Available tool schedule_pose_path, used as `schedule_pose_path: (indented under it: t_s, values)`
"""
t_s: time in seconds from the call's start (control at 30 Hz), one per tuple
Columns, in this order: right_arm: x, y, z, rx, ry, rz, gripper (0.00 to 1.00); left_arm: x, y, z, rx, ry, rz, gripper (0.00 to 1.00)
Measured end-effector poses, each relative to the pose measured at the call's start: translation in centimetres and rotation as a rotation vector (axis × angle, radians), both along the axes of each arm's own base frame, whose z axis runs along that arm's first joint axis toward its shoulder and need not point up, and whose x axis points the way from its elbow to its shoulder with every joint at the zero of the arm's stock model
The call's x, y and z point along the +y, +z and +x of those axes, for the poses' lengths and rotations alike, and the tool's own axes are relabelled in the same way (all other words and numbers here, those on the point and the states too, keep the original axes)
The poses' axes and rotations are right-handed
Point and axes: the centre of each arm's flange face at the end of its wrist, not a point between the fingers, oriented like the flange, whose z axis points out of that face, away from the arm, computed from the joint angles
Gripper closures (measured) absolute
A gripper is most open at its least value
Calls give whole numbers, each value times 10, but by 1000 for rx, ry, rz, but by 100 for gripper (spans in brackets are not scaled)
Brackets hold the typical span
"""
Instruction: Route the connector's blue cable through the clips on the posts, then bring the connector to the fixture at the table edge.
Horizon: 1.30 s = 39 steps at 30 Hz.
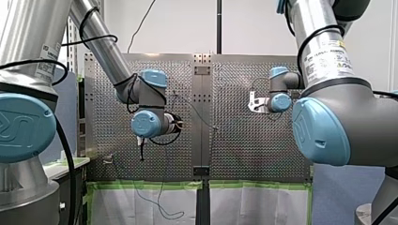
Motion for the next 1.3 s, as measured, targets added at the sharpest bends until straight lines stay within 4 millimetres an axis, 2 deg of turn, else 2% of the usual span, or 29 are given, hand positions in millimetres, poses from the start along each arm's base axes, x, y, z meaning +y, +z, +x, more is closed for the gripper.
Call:
schedule_pose_path:
  t_s: [0.2,0.37,0.53,0.67,0.8,1.1,1.3]
  values:
    - [1,16,-33,-15,-57,-53,100,2,0,2,1,6,4,0]
    - [-2,41,-62,-23,-97,-111,100,3,0,4,2,12,9,0]
    - [-2,63,-75,-28,-116,-154,100,4,-1,5,3,16,17,0]
    - [-3,67,-80,-32,-123,-167,100,5,-1,6,3,18,20,0]
    - [-6,62,-84,-29,-130,-160,100,6,-1,7,6,20,24,0]
    - [-16,19,-98,-15,-153,-83,100,9,-2,7,18,27,41,0]
    - [-21,9,-112,-22,-177,-54,100,10,-3,9,20,31,42,0]
